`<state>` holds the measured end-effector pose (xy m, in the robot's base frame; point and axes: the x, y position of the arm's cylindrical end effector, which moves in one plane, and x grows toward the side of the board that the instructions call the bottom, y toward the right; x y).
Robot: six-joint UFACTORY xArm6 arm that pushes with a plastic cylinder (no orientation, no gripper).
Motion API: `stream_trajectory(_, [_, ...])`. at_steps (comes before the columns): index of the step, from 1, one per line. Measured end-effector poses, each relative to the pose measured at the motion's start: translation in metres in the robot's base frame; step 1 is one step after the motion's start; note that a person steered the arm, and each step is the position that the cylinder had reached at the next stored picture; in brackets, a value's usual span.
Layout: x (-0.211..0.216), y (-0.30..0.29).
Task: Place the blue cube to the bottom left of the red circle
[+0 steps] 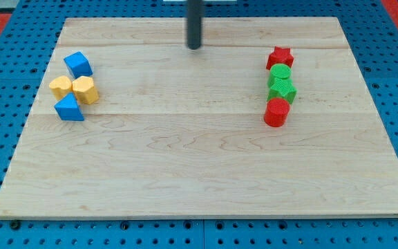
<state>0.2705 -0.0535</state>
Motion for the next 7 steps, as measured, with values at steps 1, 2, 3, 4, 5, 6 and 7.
stream_trajectory(1, [-0.012, -0.108])
stream_trajectory(2, [-0.015, -0.197])
stream_trajectory(3, [0.025, -0.214])
stream_trajectory(4, [0.072, -0.146])
stream_trajectory(5, [0.11, -0.096])
stream_trajectory(6, [0.148, -0.037])
stream_trajectory(7, [0.186, -0.001])
